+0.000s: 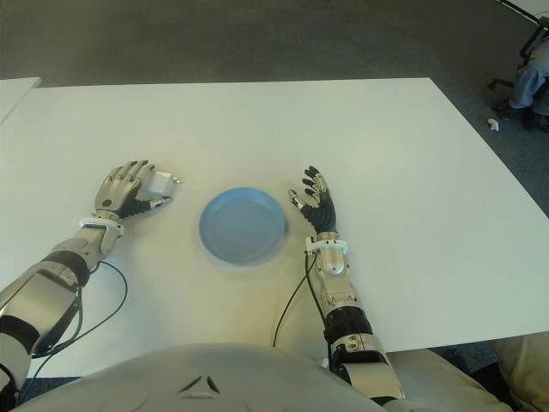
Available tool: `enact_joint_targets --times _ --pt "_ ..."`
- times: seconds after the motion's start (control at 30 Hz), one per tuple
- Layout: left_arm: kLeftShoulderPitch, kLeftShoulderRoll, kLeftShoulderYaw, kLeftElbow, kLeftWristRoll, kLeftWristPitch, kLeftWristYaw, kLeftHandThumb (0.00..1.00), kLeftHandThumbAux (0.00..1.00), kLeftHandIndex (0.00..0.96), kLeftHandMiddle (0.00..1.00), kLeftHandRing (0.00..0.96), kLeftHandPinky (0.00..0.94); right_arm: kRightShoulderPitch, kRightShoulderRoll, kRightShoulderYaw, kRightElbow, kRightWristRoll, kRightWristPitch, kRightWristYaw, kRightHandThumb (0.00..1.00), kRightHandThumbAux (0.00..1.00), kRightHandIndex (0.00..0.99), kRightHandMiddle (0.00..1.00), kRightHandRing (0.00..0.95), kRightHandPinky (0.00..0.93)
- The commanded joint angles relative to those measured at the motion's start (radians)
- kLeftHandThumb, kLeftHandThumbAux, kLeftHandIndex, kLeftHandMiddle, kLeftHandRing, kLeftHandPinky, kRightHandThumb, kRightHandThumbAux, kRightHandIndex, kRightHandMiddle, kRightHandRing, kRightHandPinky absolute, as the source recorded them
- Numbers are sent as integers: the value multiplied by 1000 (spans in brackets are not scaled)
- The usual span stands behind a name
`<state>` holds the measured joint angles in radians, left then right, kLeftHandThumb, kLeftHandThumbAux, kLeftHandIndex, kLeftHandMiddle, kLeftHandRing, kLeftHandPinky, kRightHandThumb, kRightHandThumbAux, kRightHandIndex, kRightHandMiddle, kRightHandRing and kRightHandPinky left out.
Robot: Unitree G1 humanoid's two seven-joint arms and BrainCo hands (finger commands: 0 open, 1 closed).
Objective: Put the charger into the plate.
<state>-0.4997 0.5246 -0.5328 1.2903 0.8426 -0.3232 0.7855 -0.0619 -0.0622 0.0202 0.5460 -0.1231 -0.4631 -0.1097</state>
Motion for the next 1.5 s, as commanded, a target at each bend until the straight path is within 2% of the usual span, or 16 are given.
enact_joint_targets --times 0.03,0.47,0.9,1.03,1.1,1.27,1.33,1.37,1.4,1.43,1.5 --pt "11 -6 -22 33 0 -5 -44 150 194 0 0 0 0 184 4 8 195 -6 130 12 256 727 85 148 157 181" --pt "-11 -22 -50 57 14 -29 -81 162 228 0 0 0 0 180 6 8 196 -3 134 16 259 751 82 133 139 170" --pt "-88 -8 -110 54 47 -85 -120 179 244 0 14 0 1 184 3 11 183 -6 139 21 225 747 87 117 125 166" --pt "-110 -5 -129 54 51 -91 -137 186 246 0 45 29 51 187 3 14 179 -9 140 21 210 757 87 114 123 165" --pt "-120 -5 -137 53 53 -94 -149 198 248 9 60 45 71 189 4 14 177 -7 141 21 208 762 86 114 123 167" --pt "-131 -2 -157 54 57 -102 -166 236 255 124 120 98 121 191 8 11 180 -3 138 20 214 774 91 123 131 176" --pt "-135 -1 -164 54 59 -107 -174 255 261 203 260 247 283 191 8 11 183 -4 137 19 213 774 94 124 131 165" --pt "-136 0 -170 56 64 -110 -176 258 262 217 287 275 314 192 7 12 182 -5 138 18 212 774 94 125 131 163" --pt "-137 1 -175 58 67 -111 -176 263 264 264 402 385 417 193 7 12 180 -5 139 18 204 774 95 124 128 157" --pt "-137 1 -182 60 70 -111 -177 266 266 295 477 456 484 194 6 12 180 -6 139 18 199 774 95 124 127 153" --pt "-137 0 -192 64 74 -110 -178 263 267 336 553 526 554 194 5 13 181 -7 137 19 192 773 95 123 125 151"
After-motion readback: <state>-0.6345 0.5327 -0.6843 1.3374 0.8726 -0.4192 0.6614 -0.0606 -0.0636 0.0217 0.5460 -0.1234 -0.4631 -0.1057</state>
